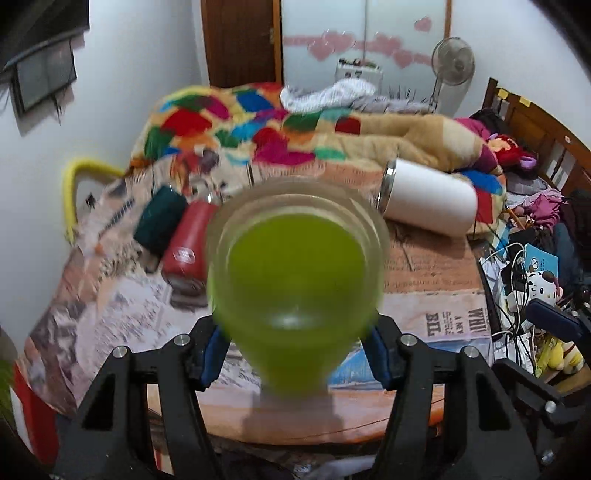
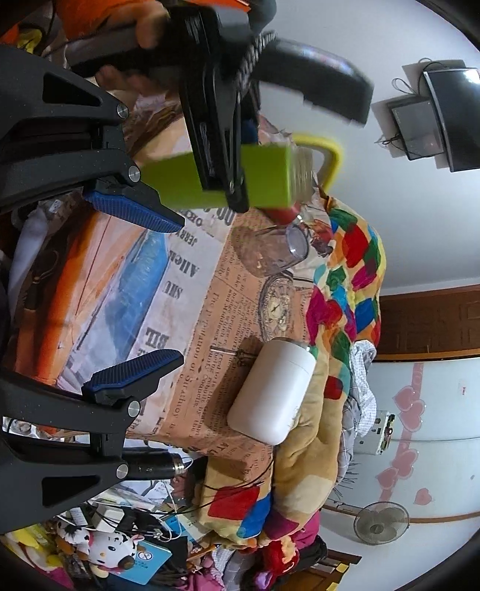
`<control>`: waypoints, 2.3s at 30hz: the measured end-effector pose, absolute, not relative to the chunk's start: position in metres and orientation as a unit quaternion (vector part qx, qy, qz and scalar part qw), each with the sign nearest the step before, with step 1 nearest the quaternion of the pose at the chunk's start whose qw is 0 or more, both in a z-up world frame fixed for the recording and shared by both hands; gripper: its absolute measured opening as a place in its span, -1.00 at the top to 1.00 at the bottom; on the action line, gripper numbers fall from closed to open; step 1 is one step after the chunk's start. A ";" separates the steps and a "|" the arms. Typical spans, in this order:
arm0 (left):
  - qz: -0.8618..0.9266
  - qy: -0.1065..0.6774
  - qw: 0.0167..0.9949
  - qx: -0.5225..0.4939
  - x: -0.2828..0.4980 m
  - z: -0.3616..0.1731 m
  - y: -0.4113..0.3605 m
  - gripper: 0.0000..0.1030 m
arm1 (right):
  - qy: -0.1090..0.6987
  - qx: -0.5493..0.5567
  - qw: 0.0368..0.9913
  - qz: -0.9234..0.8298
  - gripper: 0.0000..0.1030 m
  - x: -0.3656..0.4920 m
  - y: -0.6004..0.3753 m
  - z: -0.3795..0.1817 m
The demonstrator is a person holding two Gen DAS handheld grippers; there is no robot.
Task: Flip cup upright
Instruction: 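Rotate the held lime green cup upright with the left tool, then lower the cup onto the newspaper and open the left tool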
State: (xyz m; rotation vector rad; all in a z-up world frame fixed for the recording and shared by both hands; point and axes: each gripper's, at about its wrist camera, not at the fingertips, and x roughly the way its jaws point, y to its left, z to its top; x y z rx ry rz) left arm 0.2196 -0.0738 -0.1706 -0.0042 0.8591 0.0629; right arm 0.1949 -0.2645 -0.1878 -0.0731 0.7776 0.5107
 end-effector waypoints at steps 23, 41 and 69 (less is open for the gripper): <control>0.006 0.398 0.917 0.014 0.250 -0.163 -0.080 -0.20 | 0.385 -0.012 0.892 0.238 -0.21 0.216 -0.266 -0.192; -0.012 0.383 0.924 0.006 0.247 -0.138 -0.068 -0.21 | 0.370 0.000 0.901 0.228 -0.21 0.208 -0.267 -0.173; -0.030 0.090 0.995 -0.019 -0.012 0.016 -0.021 -0.87 | 0.081 0.053 0.979 0.182 -0.43 0.048 -0.265 -0.013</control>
